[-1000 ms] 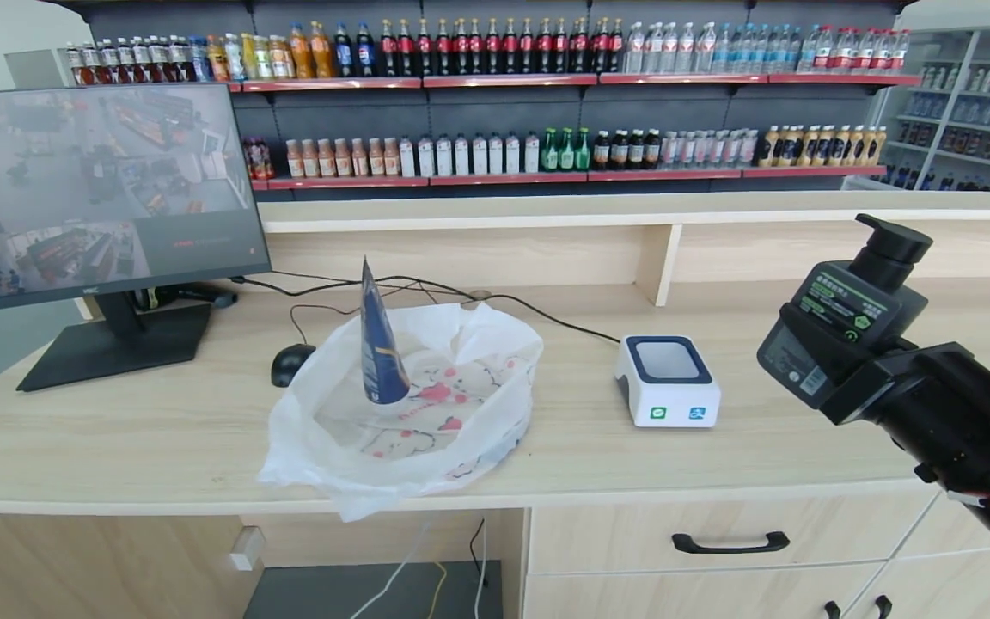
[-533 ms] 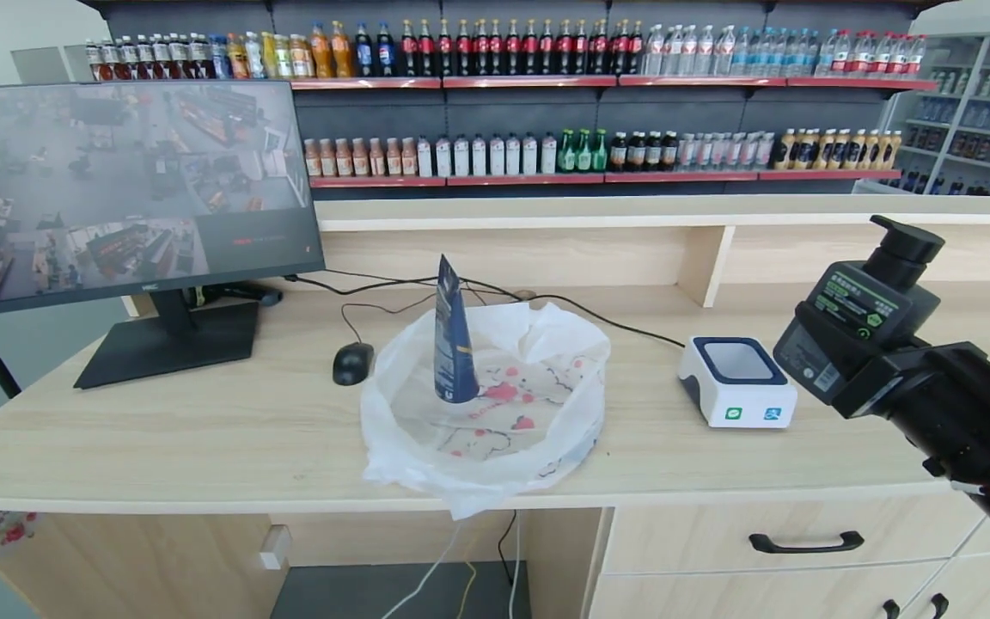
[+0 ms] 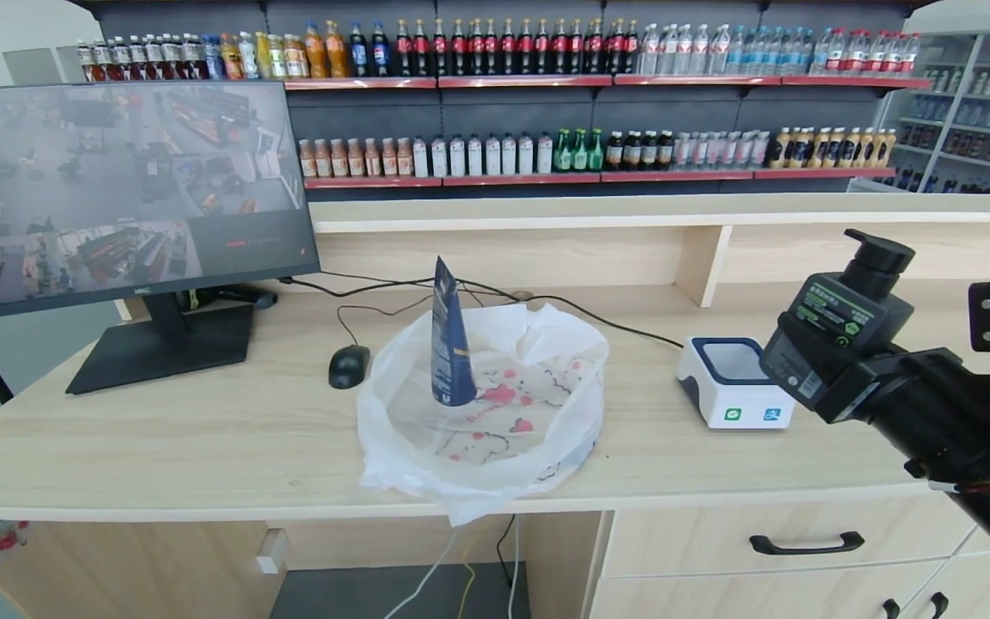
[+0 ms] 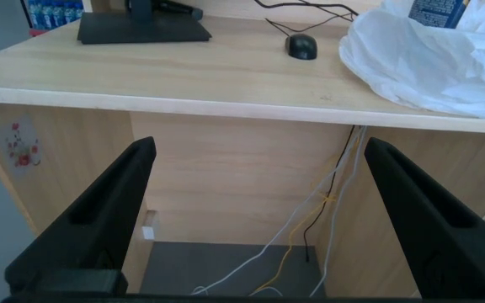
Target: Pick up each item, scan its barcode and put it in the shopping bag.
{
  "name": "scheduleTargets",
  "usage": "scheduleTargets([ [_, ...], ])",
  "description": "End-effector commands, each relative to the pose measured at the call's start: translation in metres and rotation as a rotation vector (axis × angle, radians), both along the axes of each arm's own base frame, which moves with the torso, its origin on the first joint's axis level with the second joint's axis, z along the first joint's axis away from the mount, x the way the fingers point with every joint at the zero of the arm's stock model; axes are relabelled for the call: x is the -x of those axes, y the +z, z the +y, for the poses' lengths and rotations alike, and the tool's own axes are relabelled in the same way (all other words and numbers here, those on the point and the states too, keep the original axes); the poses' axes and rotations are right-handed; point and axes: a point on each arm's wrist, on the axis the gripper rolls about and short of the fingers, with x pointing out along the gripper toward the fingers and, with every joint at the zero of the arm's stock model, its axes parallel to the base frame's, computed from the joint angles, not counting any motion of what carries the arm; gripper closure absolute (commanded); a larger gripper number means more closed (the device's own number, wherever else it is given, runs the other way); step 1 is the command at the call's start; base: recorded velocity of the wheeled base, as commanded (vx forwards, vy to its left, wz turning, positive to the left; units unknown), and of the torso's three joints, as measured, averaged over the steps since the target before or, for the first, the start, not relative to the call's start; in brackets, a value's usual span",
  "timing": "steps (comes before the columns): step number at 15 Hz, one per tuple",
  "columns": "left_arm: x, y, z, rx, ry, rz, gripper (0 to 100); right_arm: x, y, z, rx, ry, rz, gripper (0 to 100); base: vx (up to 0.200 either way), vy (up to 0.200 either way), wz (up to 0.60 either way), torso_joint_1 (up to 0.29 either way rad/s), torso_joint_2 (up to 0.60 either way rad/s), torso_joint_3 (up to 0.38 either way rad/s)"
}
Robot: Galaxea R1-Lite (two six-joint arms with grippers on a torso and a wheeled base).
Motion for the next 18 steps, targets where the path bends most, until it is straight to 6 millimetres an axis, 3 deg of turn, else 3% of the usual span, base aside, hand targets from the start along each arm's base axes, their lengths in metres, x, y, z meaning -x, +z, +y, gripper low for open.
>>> scheduleTargets([
  [1,0.0,0.0,0.0,0.0,0.002,0.0,0,-0.011,-0.006,0.013,0.026,0.076,0.015,100,0.0,0.0,0.0,0.0,0.0,0.0],
  [3,0.0,0.0,0.0,0.002,0.001,-0.001,0,-0.033,-0.008,0.028,0.05,0.135,-0.002,100,0.0,0.0,0.0,0.0,0.0,0.0],
  [5,0.0,0.0,0.0,0.002,0.002,0.0,0,-0.052,-0.013,0.056,0.05,0.204,-0.012,100,0.0,0.0,0.0,0.0,0.0,0.0],
  [9,0.0,0.0,0.0,0.005,0.002,-0.001,0,-0.069,-0.019,0.097,0.04,0.304,-0.033,100,0.0,0.0,0.0,0.0,0.0,0.0],
  [18,0.0,0.0,0.0,0.005,0.001,-0.001,0,-0.075,-0.013,0.092,0.012,0.284,-0.051,100,0.0,0.156,0.0,0.005,0.0,0.001],
])
